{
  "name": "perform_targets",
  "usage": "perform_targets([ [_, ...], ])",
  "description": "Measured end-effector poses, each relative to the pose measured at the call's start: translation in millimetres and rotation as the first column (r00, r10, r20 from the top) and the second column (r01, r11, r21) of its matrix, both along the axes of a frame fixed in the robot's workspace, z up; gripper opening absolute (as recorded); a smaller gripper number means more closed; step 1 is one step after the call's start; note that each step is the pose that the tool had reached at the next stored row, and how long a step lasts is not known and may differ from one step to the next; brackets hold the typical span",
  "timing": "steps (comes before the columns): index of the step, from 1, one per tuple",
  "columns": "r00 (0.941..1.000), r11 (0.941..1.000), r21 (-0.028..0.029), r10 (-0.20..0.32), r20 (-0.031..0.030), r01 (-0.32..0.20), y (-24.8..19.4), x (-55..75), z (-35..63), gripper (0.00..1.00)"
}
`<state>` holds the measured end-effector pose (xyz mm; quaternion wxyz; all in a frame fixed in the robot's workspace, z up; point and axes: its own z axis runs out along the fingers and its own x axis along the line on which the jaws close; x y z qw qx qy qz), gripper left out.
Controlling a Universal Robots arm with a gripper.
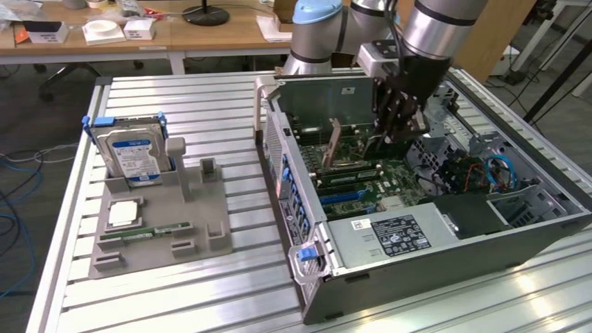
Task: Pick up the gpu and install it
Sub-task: 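Insert the gpu into the slot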
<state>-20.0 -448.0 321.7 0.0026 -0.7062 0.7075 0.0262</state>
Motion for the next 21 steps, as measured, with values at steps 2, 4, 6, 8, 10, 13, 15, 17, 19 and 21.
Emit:
perform_targets([
  [2, 1.0, 1.0, 0.0005, 0.0, 0.0001, 0.0, -2.4, -0.6, -3.9, 0.26],
  [4, 1.0, 1.0, 0.0002, -0.003, 0.0001, 0.003, -3.2, -2.4, -7.3, 0.26],
  [6, 1.0, 1.0, 0.0003, -0.008, 0.0004, 0.008, -3.6, -4.7, -11.0, 0.26],
  [8, 0.9999, 0.9999, 0.0002, -0.013, 0.0004, 0.013, -3.9, -6.5, -14.6, 0.26],
  [10, 0.9999, 0.9999, 0.0003, -0.015, 0.0006, 0.015, -4.7, -7.5, -18.4, 0.26],
  [13, 0.9998, 0.9998, 0.0002, -0.018, 0.0006, 0.018, -6.4, -8.5, -23.7, 0.26],
  [15, 0.9998, 0.9998, 0.0002, -0.02, 0.0007, 0.02, -7.0, -10.0, -27.3, 0.26],
  [17, 0.9998, 0.9998, 0.0003, -0.021, 0.0008, 0.021, -7.5, -11.5, -30.9, 0.26],
  [19, 0.9998, 0.9998, 0.0002, -0.022, 0.0007, 0.022, -8.0, -12.6, -34.6, 0.26],
  [21, 0.9998, 0.9998, -0.0008, -0.022, 0.0006, 0.022, -8.3, -12.7, -35.5, 0.26],
])
